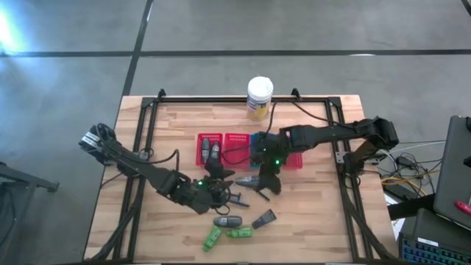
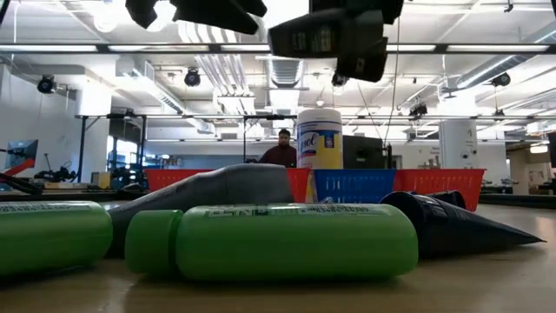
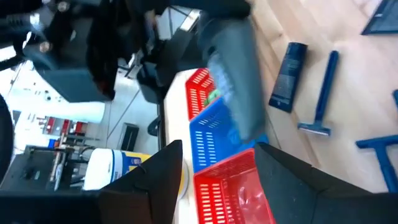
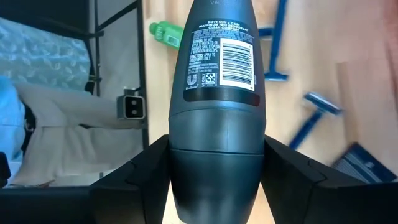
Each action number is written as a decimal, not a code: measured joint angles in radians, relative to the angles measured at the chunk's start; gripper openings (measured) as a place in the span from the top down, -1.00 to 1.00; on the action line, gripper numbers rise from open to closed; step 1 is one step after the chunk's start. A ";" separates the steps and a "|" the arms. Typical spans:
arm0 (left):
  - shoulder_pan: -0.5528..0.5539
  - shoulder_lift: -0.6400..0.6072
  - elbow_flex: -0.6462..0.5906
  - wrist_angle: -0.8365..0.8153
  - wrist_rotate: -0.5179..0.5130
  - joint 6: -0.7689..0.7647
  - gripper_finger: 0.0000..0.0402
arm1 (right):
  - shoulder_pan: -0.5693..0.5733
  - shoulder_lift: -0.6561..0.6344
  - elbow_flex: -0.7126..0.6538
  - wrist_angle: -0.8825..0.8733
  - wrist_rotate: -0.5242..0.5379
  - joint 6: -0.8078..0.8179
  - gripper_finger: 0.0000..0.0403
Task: Pick & Place Travel size toiletries
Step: Put the black deodorant into the left red bin
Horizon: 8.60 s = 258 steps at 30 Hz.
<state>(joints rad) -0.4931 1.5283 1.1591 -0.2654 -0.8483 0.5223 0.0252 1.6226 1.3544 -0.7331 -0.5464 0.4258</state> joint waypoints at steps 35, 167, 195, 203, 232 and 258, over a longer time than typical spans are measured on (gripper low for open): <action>0.163 0.088 -0.002 0.146 0.229 -0.086 -0.03 | -0.067 0.003 -0.003 0.020 -0.014 -0.033 0.00; 0.511 -0.075 -0.359 -0.019 0.403 -1.736 -0.08 | -0.085 -0.394 -0.053 -0.099 0.837 0.087 -0.82; 0.441 -0.079 -0.228 -0.233 0.405 -1.688 -0.34 | -0.084 -0.394 -0.053 -0.100 0.836 0.079 -0.82; 0.412 -0.091 -0.137 -0.277 0.443 -1.530 -0.38 | -0.084 -0.394 -0.053 -0.110 0.834 0.073 -0.82; -0.076 0.287 -0.044 0.079 0.571 -0.946 -0.44 | -0.017 -0.394 -0.055 -0.261 0.774 0.208 -0.82; -0.068 0.378 -0.034 0.114 0.574 -1.062 -0.03 | 0.036 -0.394 -0.059 -0.259 0.801 0.263 -0.82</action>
<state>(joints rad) -0.5613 1.9065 1.1252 -0.1517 -0.2747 -0.5401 0.0616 1.2285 1.2953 -0.9919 0.2543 0.6890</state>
